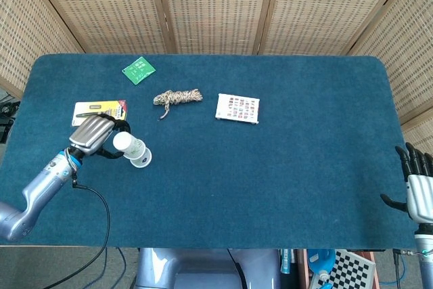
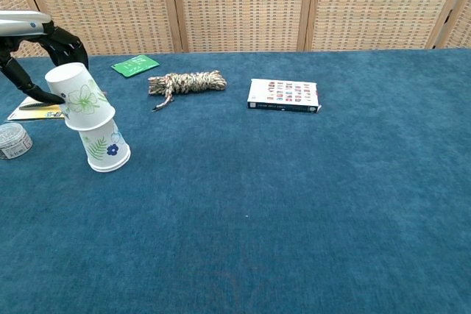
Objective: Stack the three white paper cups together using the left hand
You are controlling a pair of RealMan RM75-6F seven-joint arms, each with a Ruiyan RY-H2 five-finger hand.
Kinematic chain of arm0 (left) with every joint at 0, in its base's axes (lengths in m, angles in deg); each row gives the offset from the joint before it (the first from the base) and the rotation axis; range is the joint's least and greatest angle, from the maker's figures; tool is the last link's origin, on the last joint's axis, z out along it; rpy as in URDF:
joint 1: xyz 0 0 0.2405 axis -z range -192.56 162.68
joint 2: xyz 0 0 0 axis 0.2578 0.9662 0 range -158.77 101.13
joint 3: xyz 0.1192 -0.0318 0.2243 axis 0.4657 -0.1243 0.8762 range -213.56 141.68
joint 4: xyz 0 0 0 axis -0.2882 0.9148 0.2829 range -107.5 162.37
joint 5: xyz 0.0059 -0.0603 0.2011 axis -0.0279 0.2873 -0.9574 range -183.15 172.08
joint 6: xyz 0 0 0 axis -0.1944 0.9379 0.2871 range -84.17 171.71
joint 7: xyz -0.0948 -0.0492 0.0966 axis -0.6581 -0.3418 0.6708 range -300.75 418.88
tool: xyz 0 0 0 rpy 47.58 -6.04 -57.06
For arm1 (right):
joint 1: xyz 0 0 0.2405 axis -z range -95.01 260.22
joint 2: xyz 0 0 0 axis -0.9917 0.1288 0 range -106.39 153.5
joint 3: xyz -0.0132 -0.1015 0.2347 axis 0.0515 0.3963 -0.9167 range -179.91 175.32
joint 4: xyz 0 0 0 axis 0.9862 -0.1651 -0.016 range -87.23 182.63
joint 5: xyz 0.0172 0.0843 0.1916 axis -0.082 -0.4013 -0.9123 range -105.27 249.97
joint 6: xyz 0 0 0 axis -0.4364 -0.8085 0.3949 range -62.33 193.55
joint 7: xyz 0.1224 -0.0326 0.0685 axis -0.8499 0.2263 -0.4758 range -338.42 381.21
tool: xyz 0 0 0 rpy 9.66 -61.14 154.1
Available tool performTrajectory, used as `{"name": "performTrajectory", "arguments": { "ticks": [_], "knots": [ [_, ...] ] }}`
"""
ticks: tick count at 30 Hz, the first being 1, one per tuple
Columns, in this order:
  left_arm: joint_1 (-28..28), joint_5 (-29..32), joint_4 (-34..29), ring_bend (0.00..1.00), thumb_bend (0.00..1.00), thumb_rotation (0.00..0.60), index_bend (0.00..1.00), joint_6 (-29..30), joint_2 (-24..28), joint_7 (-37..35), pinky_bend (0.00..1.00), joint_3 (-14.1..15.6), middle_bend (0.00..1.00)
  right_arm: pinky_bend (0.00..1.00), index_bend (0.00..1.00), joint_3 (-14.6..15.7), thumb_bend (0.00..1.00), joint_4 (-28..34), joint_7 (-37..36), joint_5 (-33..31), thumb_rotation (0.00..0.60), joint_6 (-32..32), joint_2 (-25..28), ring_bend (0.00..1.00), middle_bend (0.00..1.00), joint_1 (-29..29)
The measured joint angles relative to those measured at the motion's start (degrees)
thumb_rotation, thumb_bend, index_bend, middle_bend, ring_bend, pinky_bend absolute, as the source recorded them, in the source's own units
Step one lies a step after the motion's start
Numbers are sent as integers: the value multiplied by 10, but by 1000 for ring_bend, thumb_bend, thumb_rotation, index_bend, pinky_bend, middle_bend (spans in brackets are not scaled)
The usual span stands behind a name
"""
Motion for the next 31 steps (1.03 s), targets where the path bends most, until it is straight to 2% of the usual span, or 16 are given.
{"name": "performTrajectory", "arguments": {
  "ticks": [1, 2, 4, 5, 11, 17, 20, 26, 31],
  "knots": [
    [0, 1, 0, 196, 226, 600, 371, -3, 0, 0, 209, 1, 272, 0, 0, 0, 0, 0, 0, 0, 600, 0, 0, 0, 0, 0],
    [1, 2, -1, 96, 226, 600, 264, -7, 1, 0, 163, 1, 145, 0, 0, 0, 0, 0, 1, 0, 600, 0, 0, 0, 0, 0],
    [2, 2, -1, 5, 226, 600, 69, -12, 1, -5, 67, 2, 10, 0, 0, 0, 0, 0, 2, 0, 600, 0, 0, 0, 0, 0],
    [2, 0, -1, 0, 226, 600, 11, -12, 1, -8, 26, 2, 0, 0, 0, 0, 0, 0, 2, 0, 600, 1, 0, 0, 0, 0],
    [-3, -17, 0, 0, 225, 600, 0, 13, 2, -31, 0, 1, 0, 0, 0, 1, 0, 0, 4, 1, 600, 0, -1, 0, 0, -1],
    [-32, -30, -3, 0, 225, 600, 0, 78, 9, -42, 0, 0, 0, 0, 0, 4, 0, 3, 7, 5, 600, -1, -2, 0, 0, -2],
    [-64, -20, -9, 0, 225, 600, 0, 129, 9, -14, 0, -1, 0, 0, 0, 6, 0, 4, 7, 8, 600, -1, -2, 0, 0, -1],
    [-136, 25, -23, 0, 225, 600, 0, 236, 3, 93, 0, -1, 0, 0, 0, 9, 0, 10, 7, 17, 600, 2, 0, 0, 0, -1],
    [-217, 68, -60, 0, 225, 600, 0, 315, 1, 156, 0, 7, 0, 0, 0, 16, 0, 22, 8, 34, 600, 14, 3, 0, 0, 3]
  ]
}}
